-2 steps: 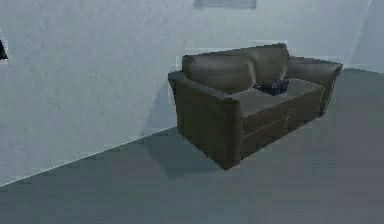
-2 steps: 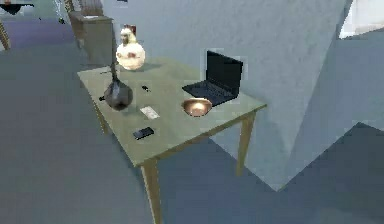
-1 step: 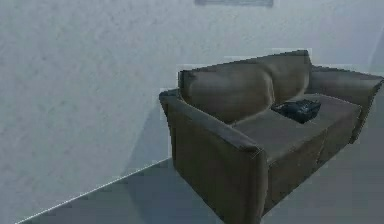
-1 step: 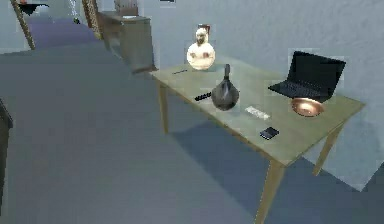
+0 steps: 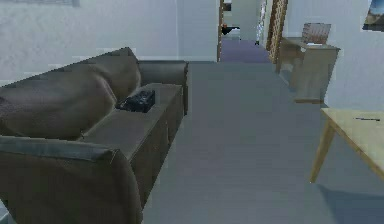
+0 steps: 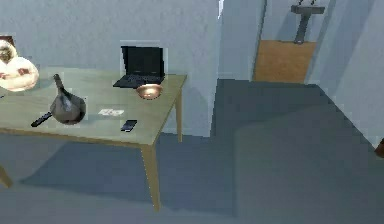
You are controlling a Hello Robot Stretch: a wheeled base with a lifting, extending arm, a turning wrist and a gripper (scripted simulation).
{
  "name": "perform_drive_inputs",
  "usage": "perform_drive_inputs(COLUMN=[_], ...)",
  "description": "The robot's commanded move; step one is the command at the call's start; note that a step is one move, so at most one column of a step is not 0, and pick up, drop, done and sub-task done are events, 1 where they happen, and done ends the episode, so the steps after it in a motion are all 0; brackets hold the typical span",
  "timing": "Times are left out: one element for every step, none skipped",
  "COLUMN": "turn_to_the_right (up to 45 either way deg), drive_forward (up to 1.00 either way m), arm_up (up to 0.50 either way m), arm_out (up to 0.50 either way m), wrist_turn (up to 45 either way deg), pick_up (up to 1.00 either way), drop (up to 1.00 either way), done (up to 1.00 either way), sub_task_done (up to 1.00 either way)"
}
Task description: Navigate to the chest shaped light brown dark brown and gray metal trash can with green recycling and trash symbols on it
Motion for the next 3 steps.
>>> perform_drive_inputs(turn_to_the_right=[6.0,0.0,3.0], drive_forward=[0.0,1.0,0.0], arm_up=[0.0,0.0,0.0], arm_out=[0.0,0.0,0.0], wrist_turn=[0.0,0.0,0.0], pick_up=[0.0,0.0,0.0], drop=[0.0,0.0,0.0], done=[0.0,0.0,0.0], sub_task_done=[0.0,0.0,0.0])
